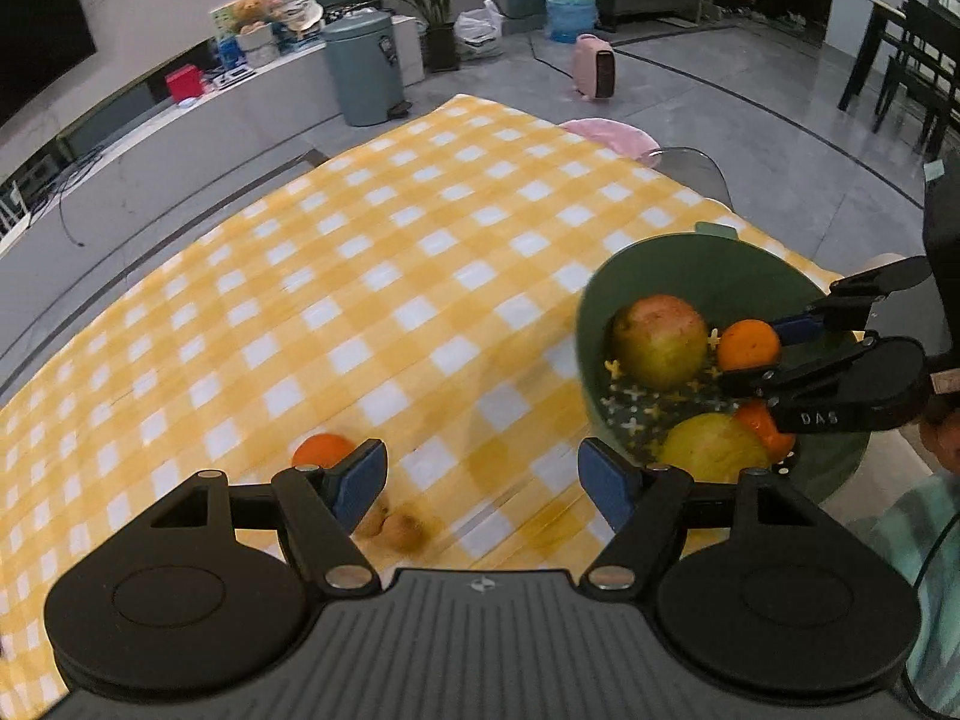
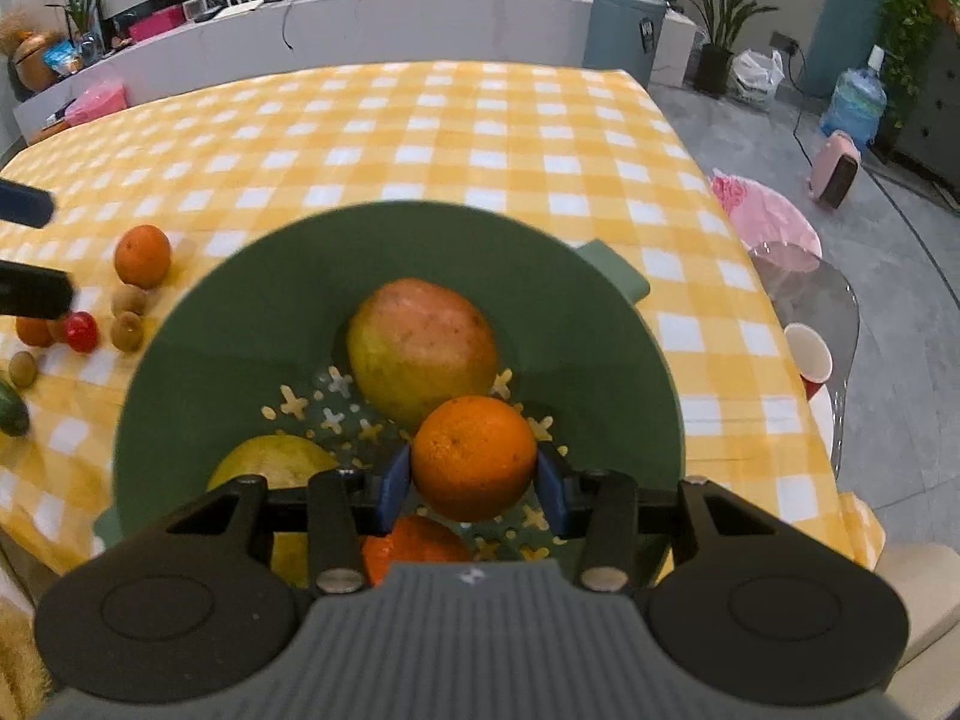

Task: Organize fruits
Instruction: 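Open both tools to release the fruit and withdraw from the colander, then move both tools back over the remaining fruit on the cloth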

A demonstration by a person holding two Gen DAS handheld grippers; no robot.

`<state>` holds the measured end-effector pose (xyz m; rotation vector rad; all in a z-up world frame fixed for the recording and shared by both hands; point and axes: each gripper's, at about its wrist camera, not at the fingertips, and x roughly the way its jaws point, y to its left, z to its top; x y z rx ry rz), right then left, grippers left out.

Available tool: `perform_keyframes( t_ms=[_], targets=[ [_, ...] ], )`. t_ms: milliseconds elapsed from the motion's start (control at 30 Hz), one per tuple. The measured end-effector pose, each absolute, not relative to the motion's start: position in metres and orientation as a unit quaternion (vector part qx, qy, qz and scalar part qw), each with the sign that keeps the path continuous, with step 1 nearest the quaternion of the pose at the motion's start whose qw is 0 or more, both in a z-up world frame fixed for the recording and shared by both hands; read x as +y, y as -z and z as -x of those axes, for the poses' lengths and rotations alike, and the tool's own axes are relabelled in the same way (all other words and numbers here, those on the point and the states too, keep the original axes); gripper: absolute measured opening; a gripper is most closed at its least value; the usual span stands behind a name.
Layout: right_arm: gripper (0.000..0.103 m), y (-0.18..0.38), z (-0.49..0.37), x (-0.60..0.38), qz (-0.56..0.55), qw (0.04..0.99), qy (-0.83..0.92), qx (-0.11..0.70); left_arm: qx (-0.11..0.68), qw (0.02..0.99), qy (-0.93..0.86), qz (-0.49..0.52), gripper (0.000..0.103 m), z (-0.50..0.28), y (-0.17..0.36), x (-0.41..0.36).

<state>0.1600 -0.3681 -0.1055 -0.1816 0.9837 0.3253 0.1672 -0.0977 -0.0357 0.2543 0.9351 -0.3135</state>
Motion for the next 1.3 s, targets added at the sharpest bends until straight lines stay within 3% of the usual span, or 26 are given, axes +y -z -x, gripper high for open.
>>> perform_keyframes(
  t_ms=[467, 633, 967, 1300],
  targets=[
    [0.046, 0.092, -0.154, -0.371, 0.062, 0.871, -0.144, 0.466, 0.442, 0.880, 0.130, -0.117, 0.085, -0.139, 0.027, -0.061],
    [0.052, 0.066, -0.131, -0.364, 0.052, 0.891, -0.147, 0.426, 0.423, 0.891, 0.129, -0.106, 0.085, -0.126, 0.018, -0.050],
    [0.053, 0.038, -0.063, -0.326, -0.015, 0.920, -0.171, 0.353, 0.391, 0.906, 0.139, -0.080, 0.085, -0.091, 0.022, -0.026],
    [0.053, 0.046, -0.025, -0.273, -0.027, 0.914, -0.212, 0.344, 0.397, 0.908, 0.123, -0.053, 0.085, -0.071, 0.033, 0.006]
  ],
)
